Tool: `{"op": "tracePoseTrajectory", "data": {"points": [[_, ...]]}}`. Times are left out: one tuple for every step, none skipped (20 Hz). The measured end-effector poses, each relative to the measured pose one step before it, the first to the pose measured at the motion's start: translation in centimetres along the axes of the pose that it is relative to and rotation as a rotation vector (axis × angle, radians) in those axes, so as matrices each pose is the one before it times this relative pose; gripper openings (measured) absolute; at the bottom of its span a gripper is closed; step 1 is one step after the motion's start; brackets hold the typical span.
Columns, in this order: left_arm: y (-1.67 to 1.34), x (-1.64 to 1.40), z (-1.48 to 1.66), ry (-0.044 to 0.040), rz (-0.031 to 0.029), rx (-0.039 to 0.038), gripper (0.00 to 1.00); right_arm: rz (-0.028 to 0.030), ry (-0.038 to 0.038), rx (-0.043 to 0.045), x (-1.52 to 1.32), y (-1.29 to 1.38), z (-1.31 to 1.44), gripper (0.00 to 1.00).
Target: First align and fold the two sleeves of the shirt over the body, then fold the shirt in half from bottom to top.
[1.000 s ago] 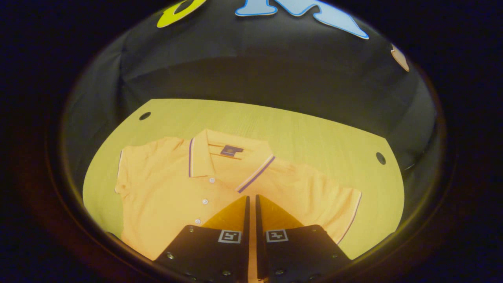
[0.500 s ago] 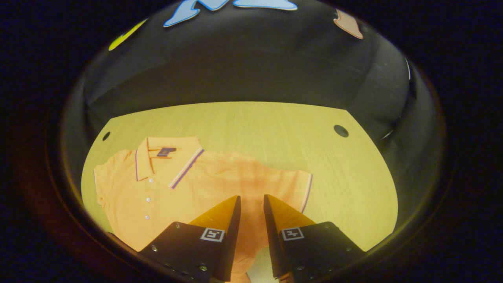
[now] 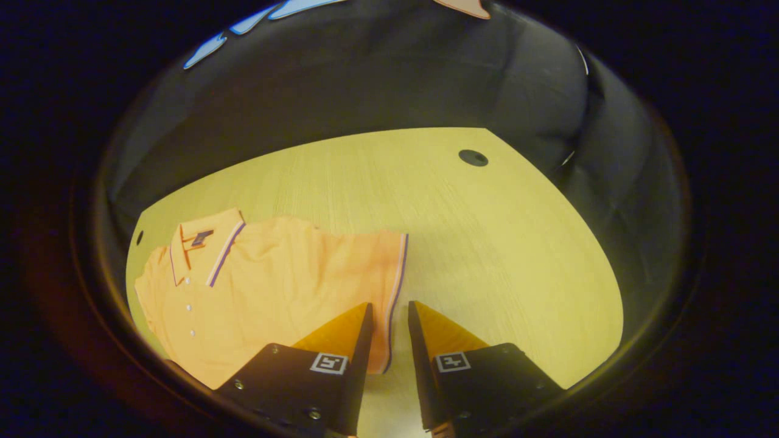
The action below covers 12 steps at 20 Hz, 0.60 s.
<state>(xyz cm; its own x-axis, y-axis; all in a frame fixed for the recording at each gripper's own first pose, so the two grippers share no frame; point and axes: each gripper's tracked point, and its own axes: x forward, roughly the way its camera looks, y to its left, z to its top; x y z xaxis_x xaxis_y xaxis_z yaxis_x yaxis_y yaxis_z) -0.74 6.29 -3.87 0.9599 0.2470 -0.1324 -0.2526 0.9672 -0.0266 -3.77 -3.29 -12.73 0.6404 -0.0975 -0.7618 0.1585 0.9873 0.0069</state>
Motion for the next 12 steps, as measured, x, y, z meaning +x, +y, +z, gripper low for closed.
{"op": "tracePoseTrajectory", "data": {"points": [[-0.04, 0.02, -0.13, 0.00172, -0.00242, 0.00114, 0.94, 0.01797, 0.01041, 0.00456, 0.104, 0.29, -0.465, 0.38], [-0.127, 0.019, 0.016, 0.00223, -0.00116, 0.00169, 0.94, 0.01432, 0.01242, -0.0001, 0.157, 0.369, -0.392, 0.38], [0.012, 0.097, -0.061, 0.00121, -0.00091, 0.00104, 0.94, 0.00887, 0.01326, -0.00591, 0.124, 0.168, -0.504, 0.38], [0.062, -0.006, -0.015, 0.00044, -0.00013, 0.00089, 0.94, -0.00159, -0.02384, -0.00433, -0.022, 0.007, 0.42, 0.38], [0.043, 0.036, 0.107, -0.00047, 0.00052, 0.00052, 0.94, 0.0058, 0.01284, -0.00374, 0.21, 0.294, -0.276, 0.38], [0.029, -0.028, -0.013, 0.00069, -0.00005, 0.00056, 0.94, -0.00275, -0.01591, -0.00662, 0.422, -0.165, -0.118, 0.38], [0.079, -0.19, -0.08, 0.00003, 0.00159, 0.00071, 0.94, -0.00093, 0.01109, -0.02219, -0.396, 0.108, 0.113, 0.37], [0.041, -0.031, -0.003, -0.00054, 0.00108, -0.00126, 0.94, 0.00605, -0.01426, -0.01447, 0.398, 0.121, 0.542, 0.37], [0.069, 0.055, 0.032, 0.00079, 0.00096, -0.0006, 0.94, -0.00852, 0.00143, -0.0062, -0.293, 0.162, -0.278, 0.06], [0.167, 0.016, 0.017, 0.0, 0.00298, -0.0008, 0.94, -0.00046, -0.00461, -0.00354, 0.83, -0.011, 0.237, 0.07], [0.018, -0.088, -0.121, 0.00048, 0.00091, -0.00097, 0.94, -0.00439, -0.0025, -0.0158, -0.965, 0.178, -0.147, 0.0], [0.093, -0.077, -0.119, 0.00116, 0.00051, -0.00179, 0.94, -0.00207, -0.00029, -0.02074, 0.104, -0.002, 0.086, 0.0]]}}
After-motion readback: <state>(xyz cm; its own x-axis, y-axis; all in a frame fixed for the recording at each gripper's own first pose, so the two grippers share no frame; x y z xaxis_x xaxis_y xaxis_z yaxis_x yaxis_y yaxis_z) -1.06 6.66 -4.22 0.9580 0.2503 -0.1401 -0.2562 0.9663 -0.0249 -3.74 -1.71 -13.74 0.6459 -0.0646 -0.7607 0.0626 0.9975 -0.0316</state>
